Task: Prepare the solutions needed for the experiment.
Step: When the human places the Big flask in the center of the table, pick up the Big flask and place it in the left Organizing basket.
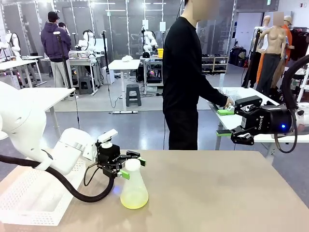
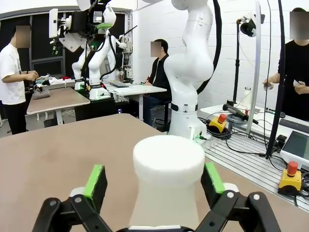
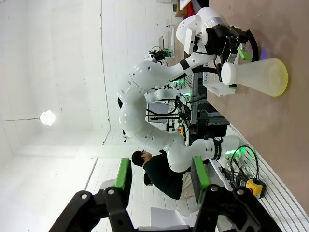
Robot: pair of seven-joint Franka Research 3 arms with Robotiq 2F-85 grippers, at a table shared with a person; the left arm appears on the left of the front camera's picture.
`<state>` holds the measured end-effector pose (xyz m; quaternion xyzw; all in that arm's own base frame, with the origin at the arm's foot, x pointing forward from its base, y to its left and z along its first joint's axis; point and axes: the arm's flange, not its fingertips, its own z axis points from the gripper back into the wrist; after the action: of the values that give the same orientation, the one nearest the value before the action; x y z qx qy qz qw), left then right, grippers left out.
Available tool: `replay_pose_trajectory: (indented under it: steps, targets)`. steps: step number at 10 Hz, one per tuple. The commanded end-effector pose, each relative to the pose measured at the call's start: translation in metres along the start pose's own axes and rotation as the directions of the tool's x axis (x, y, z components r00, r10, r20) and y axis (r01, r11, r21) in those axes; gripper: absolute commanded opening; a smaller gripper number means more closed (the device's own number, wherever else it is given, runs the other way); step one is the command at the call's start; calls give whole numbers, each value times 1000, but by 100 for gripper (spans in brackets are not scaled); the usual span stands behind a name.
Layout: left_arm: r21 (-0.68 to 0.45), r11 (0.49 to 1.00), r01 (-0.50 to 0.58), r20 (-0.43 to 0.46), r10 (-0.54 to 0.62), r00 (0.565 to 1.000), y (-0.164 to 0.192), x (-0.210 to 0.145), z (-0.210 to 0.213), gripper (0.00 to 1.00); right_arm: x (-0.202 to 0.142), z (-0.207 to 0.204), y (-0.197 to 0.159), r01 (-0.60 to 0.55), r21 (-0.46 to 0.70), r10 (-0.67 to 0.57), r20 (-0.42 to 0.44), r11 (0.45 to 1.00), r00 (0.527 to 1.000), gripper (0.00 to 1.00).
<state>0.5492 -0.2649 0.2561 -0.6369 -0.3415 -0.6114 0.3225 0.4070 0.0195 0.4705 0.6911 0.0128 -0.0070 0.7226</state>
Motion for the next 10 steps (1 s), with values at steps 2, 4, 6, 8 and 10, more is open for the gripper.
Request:
replay_pose_trajectory:
  steps: [2,4,6,8,10]
  targets:
    - [-30,999,-21,-2,21,1000,14,0,-6,85,-1,0,0,-1,4,1,-4,1000,1000,63]
    - [-40,998,-50,-10,49,999,16,0,-9,65,-1,0,0,-1,4,1,-4,1000,1000,63]
    - [-48,997,-65,-15,64,998,18,-1,-11,45,-1,0,0,-1,4,1,-4,1000,1000,63]
    - [-58,996,-60,-8,60,998,14,-1,-11,25,-1,0,0,-1,4,1,-4,1000,1000,63]
    - [-80,995,-60,-17,58,998,8,-1,-14,5,-1,0,0,-1,4,1,-4,1000,1000,63]
